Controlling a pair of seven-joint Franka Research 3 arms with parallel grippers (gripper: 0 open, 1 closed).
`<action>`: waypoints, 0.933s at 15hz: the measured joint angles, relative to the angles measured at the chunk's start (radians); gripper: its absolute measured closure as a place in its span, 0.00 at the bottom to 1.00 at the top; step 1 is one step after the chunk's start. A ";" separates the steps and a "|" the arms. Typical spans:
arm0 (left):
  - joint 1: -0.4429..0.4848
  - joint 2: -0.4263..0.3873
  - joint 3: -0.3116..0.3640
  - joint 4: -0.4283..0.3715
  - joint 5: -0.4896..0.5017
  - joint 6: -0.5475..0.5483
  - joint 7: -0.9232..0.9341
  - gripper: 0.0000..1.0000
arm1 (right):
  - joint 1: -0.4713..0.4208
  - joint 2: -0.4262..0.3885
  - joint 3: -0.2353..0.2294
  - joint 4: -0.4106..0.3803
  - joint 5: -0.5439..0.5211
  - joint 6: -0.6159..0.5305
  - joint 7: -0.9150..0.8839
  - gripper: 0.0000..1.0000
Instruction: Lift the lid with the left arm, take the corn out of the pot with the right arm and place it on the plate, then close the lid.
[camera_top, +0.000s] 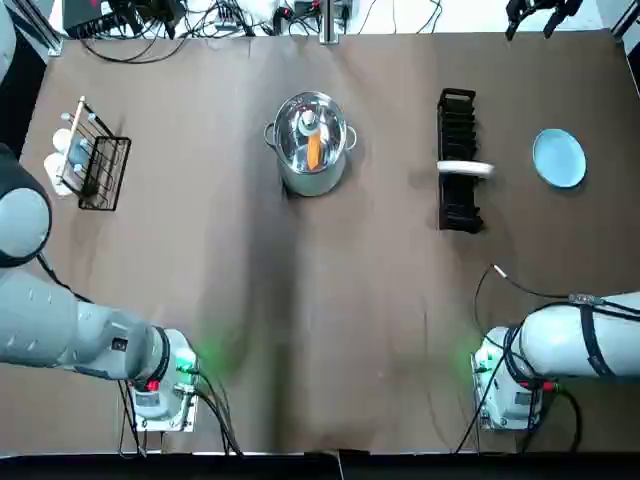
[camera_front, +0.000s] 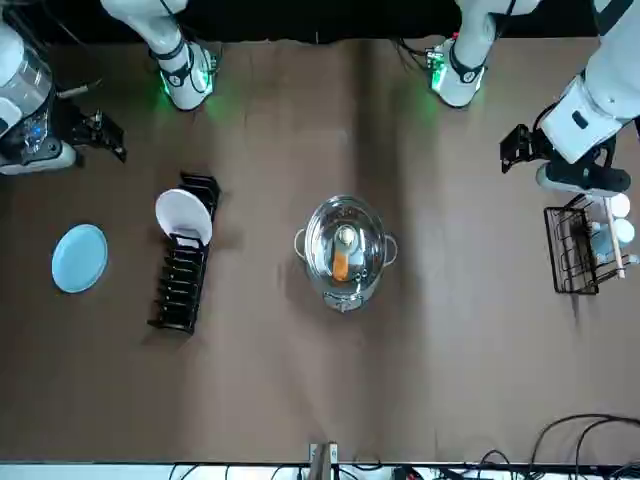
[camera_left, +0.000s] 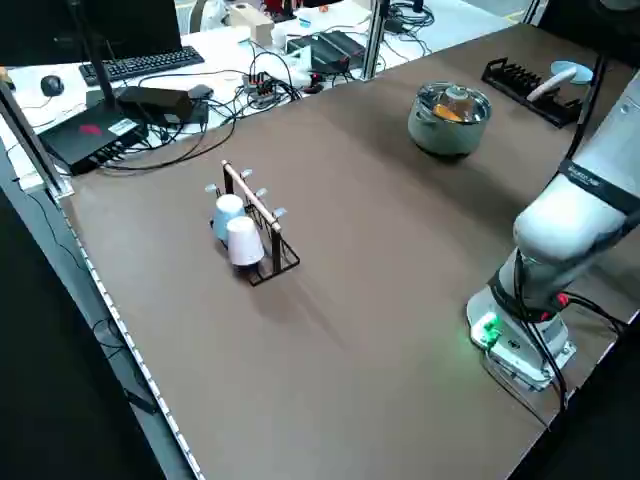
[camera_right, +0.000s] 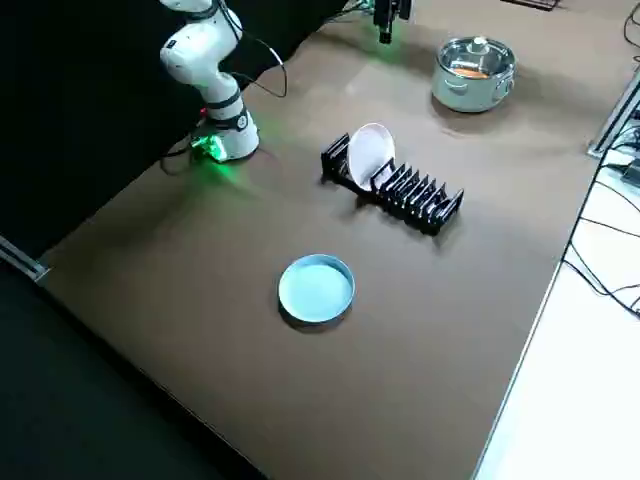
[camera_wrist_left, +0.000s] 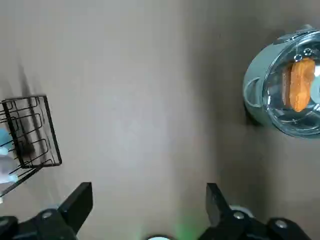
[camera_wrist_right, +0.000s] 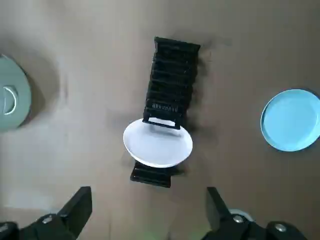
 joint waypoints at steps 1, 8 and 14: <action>0.000 0.000 -0.001 -0.002 0.004 0.000 0.000 0.00 | 0.000 0.000 -0.002 0.000 0.000 -0.001 0.000 0.00; -0.030 0.056 -0.030 -0.020 -0.046 0.039 -0.017 0.00 | -0.020 -0.001 -0.011 0.008 0.001 0.010 0.000 0.00; -0.242 0.271 -0.085 -0.034 -0.067 0.251 -0.292 0.00 | -0.019 0.007 -0.003 0.006 0.004 0.010 0.000 0.00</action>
